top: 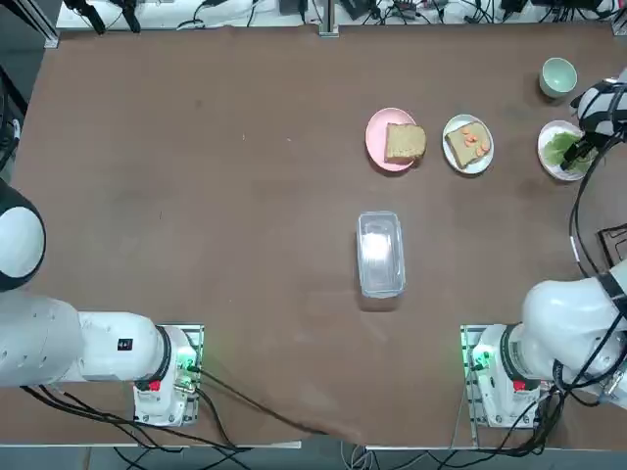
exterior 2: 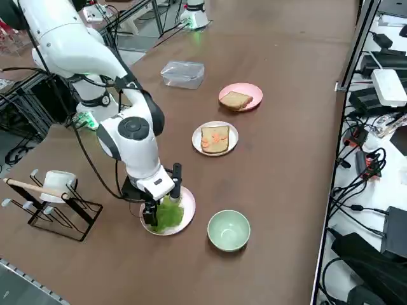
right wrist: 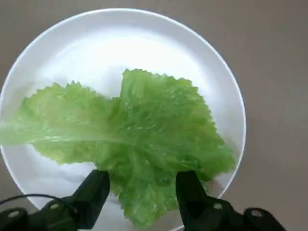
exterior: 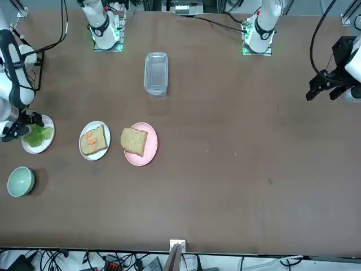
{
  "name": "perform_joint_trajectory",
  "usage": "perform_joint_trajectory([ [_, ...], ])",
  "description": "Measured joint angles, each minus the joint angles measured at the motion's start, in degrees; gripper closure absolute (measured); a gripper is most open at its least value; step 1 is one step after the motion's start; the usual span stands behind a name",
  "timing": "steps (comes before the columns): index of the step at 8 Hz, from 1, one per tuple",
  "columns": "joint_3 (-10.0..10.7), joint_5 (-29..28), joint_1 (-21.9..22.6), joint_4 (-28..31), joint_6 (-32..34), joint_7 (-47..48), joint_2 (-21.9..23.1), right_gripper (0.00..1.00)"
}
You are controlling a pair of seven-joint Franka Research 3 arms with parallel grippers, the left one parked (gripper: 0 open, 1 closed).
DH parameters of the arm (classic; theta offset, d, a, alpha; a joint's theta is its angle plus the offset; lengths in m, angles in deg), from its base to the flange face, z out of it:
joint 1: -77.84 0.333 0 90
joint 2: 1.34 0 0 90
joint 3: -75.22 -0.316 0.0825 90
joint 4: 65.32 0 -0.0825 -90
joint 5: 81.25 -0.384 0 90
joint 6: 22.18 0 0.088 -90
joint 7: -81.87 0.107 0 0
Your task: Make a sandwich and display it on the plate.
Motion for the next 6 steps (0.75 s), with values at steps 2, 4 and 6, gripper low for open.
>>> perform_joint_trajectory([
  [2, 0.00, 1.14, 0.00, -0.30, -0.04, -0.13, 0.43, 0.65],
  [4, -0.03, 1.27, 0.00, -0.35, -0.03, -1.34, 1.48, 0.93],
  [6, -0.17, 1.28, 0.01, -0.58, 1.80, -1.96, 4.10, 0.94],
])
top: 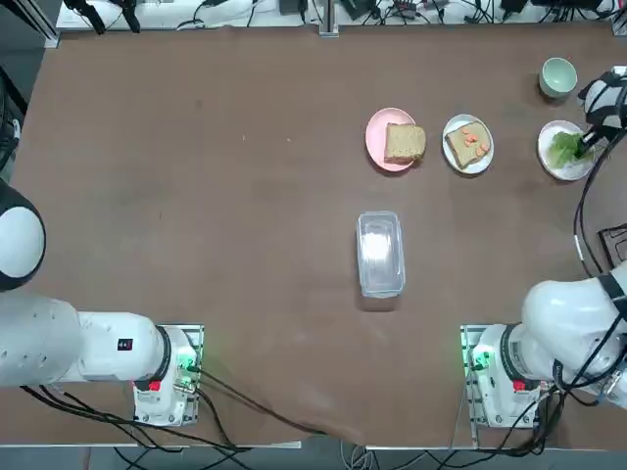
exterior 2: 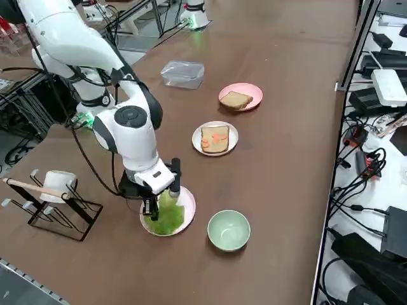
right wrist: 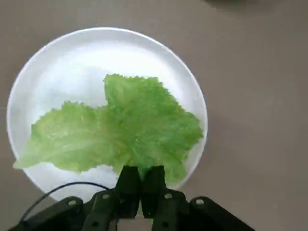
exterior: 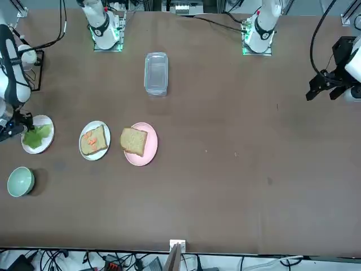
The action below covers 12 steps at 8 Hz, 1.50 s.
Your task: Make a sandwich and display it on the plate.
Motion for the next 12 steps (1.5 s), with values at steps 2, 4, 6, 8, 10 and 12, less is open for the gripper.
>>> perform_joint_trajectory([
  [2, -0.96, -0.03, 0.60, -0.50, 5.41, -0.16, 5.20, 0.94],
  [4, -2.63, -1.07, 3.75, -0.94, 11.62, 2.04, 10.46, 0.95],
  [6, -5.07, -4.31, 8.34, -2.60, 17.46, 8.29, 12.41, 0.95],
  [8, -7.25, -7.45, 13.19, -2.96, 19.19, 16.83, 12.14, 0.95],
  [10, -7.66, -7.62, 18.76, -2.75, 20.02, 25.12, 10.88, 0.95],
  [12, -7.66, -7.61, 22.35, -2.03, 20.03, 30.30, 8.93, 0.95],
])
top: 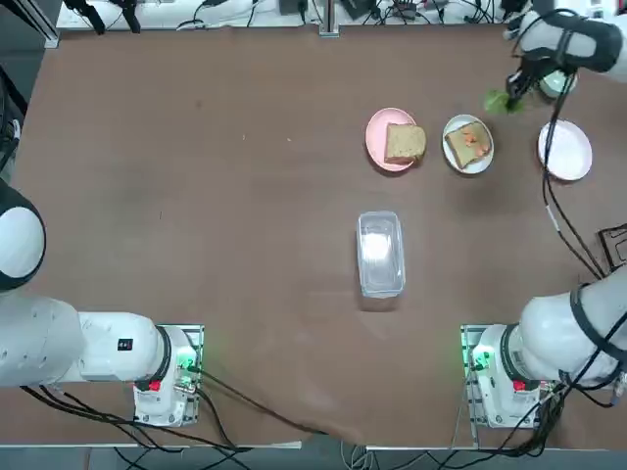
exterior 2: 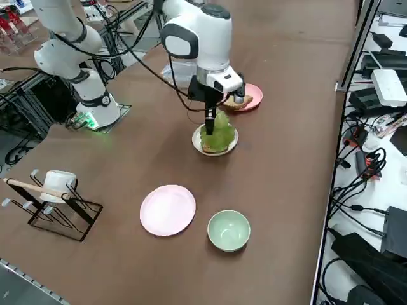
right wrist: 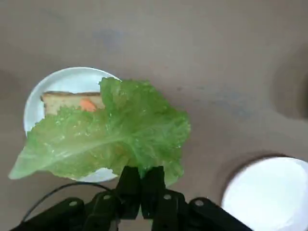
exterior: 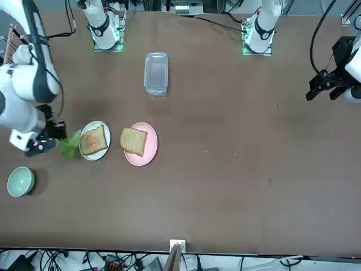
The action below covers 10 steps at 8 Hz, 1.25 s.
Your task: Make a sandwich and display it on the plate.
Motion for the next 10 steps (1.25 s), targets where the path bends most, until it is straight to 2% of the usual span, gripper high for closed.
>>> perform_joint_trajectory([
  [3, 0.02, 0.40, 3.61, 0.62, -0.18, 7.71, -2.89, 0.95],
  [6, 0.04, 3.15, 5.52, 0.81, -0.18, 12.36, -4.49, 0.95],
  [10, 0.43, 5.62, 5.97, 1.06, -0.15, 14.84, -5.30, 0.95],
])
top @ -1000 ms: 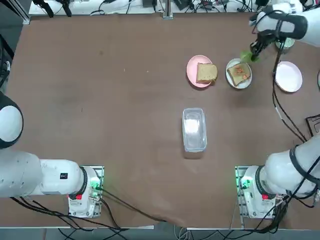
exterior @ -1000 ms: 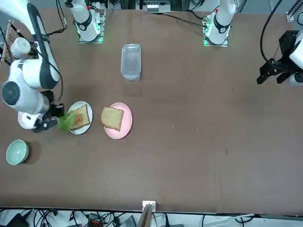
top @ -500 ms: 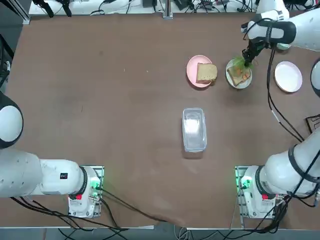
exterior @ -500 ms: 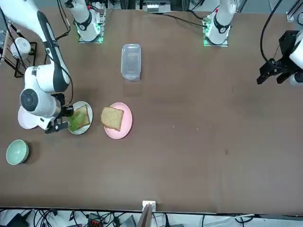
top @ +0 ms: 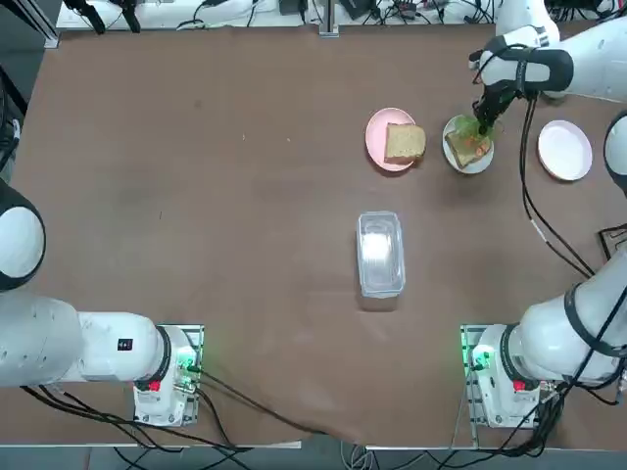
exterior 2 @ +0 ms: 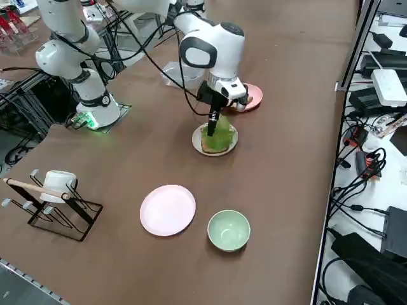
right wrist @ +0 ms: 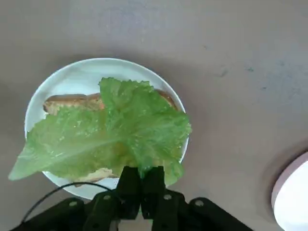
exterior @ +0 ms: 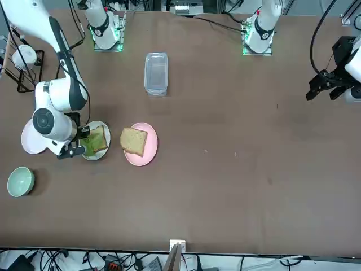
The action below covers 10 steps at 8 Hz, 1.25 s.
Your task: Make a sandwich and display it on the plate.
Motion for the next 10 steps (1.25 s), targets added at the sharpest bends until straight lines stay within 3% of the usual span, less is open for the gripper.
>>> perform_joint_trajectory([
  [2, 0.01, 0.01, 0.05, 0.13, 0.00, 0.01, -0.50, 0.94],
  [3, 0.01, 0.01, 0.08, 0.25, 0.01, 0.02, -0.62, 0.81],
  [7, 0.01, 0.18, 0.10, -0.01, 0.69, 0.02, -0.48, 0.04],
  [10, -0.06, 0.02, 0.13, -4.45, 5.21, 0.03, 1.87, 0.00],
])
